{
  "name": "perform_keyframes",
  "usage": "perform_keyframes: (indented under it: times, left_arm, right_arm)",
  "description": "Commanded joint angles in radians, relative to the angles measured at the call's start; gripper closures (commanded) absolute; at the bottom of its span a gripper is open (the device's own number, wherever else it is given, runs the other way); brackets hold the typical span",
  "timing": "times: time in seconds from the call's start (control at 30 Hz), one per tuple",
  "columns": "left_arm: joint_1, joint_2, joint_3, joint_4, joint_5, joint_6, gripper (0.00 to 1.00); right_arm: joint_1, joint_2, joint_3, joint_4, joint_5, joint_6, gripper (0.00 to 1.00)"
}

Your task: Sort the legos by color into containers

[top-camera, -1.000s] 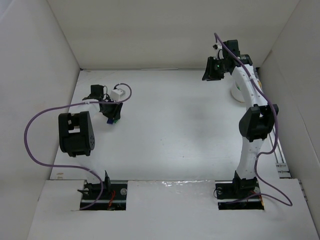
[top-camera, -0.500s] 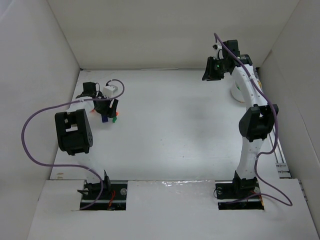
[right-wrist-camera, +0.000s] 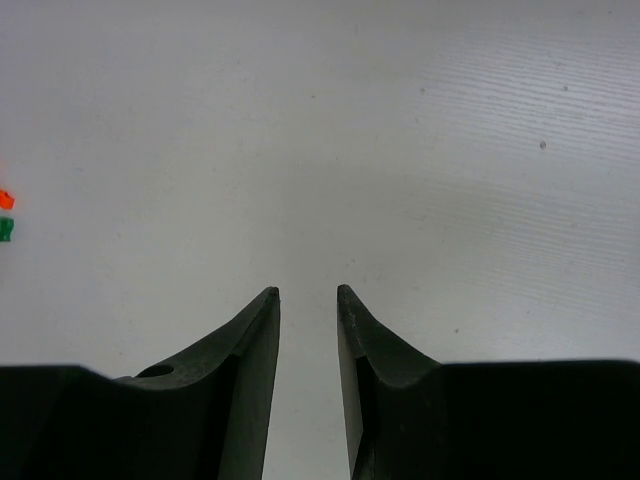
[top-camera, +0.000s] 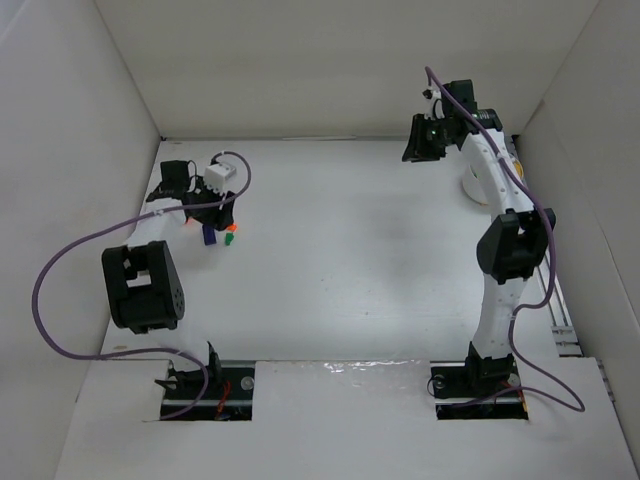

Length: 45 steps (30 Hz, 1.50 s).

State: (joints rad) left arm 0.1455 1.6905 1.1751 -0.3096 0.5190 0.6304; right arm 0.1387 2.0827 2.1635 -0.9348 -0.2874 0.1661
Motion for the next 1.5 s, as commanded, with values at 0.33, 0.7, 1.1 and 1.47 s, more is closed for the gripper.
perform_keyframes:
  times: [0.33, 0.7, 1.1, 1.47]
  left_arm:
    - [-0.101, -0.055, -0.112, 0.009, -0.077, -0.066, 0.61]
    - [-0.121, -0.011, -0.143, 0.052, -0.155, -0.086, 0.63]
    - [-0.121, -0.045, -0.186, 0.107, -0.205, -0.109, 0.58]
    - [-0.121, -0.063, -0.204, 0.135, -0.223, -0.118, 0.58]
  right_arm:
    - [0.012, -0.015, 0.016, 0.005, 0.008, 0.009, 0.65]
    - [0.012, -0.015, 0.016, 0.005, 0.019, 0.009, 0.65]
    - [0.021, -0.015, 0.016, 0.005, 0.019, 0.009, 0.65]
    - [0.021, -0.006, 0.016, -0.004, 0.028, 0.000, 0.65]
